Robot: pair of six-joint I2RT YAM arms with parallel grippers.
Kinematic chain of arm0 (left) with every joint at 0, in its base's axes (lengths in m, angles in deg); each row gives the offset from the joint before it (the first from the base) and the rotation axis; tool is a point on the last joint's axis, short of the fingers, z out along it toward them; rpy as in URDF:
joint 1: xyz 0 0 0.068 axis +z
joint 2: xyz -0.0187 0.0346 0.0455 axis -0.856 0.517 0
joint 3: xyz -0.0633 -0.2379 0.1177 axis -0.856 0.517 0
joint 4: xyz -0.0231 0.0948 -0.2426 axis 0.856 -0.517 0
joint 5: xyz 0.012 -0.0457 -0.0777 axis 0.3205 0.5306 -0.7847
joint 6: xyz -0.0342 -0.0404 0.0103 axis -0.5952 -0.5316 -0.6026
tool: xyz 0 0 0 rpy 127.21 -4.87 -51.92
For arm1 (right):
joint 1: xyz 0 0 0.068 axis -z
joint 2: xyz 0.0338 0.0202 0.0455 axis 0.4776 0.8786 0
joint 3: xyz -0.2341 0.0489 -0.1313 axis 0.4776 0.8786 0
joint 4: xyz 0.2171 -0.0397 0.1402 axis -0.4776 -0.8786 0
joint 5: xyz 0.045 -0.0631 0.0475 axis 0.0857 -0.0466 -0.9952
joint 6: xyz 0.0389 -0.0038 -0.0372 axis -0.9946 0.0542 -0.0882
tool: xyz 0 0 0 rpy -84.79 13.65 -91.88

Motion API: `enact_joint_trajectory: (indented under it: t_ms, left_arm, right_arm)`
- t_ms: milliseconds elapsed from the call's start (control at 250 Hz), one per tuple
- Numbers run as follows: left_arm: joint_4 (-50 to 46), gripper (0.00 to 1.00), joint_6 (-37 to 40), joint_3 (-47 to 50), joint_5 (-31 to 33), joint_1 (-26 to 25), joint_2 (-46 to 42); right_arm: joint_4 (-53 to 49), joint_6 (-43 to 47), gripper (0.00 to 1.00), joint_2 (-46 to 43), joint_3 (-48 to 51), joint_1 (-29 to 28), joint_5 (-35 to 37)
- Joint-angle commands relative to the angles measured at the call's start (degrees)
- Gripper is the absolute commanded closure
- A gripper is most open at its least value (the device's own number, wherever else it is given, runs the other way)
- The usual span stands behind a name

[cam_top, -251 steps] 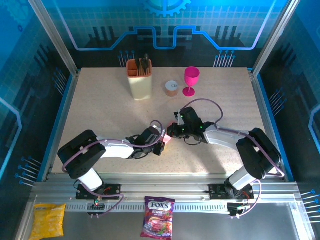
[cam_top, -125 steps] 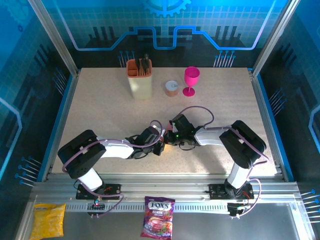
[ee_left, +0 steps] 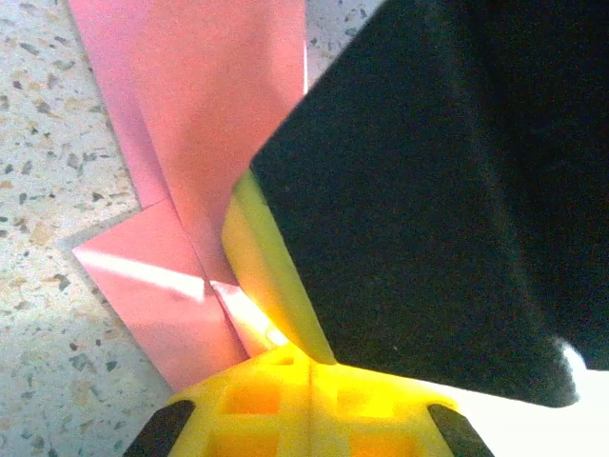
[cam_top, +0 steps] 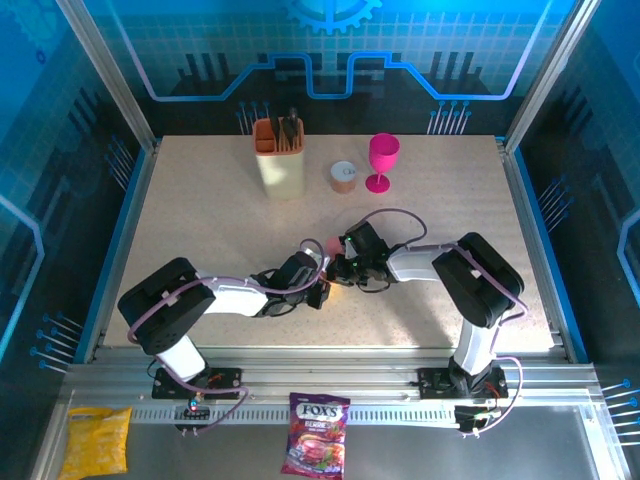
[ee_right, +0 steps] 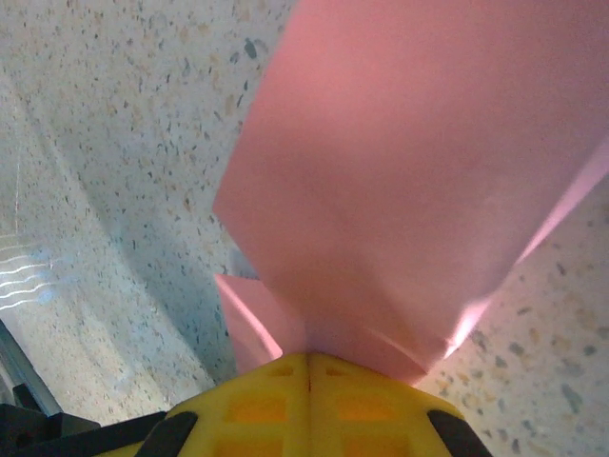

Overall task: Fold a paper plane with a square sheet of paper (pick it up from the middle)
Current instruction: Fold the wing for the fifth time at the center of the table.

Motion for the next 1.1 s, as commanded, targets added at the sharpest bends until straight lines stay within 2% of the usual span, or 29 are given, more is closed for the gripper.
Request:
enact_joint_trajectory:
  t_ms: [0, 300, 855, 1095]
  left_arm:
    - [-10.0, 1.0, -1.0, 3.7, -2.1, -0.1, 3.3]
    - [-9.4, 1.0, -1.6, 4.4, -2.8, -0.1, 4.2]
    - [-9.0, 1.0, -2.0, 4.9, -3.6, -0.1, 5.0]
    - [-8.7, 1.0, -2.1, 5.1, -3.8, -0.1, 5.1]
  right_arm:
    - [-4.7, 2.9, 1.0, 3.5, -2.7, 3.6, 5.9]
    - [-2.5, 5.6, 1.0, 4.9, -5.7, 7.5, -0.8]
    - [-6.9, 7.4, 1.0, 9.1, -12.0, 13.8, -0.4]
    - [-12.0, 8.6, 1.0, 11.2, -16.8, 16.3, 1.4]
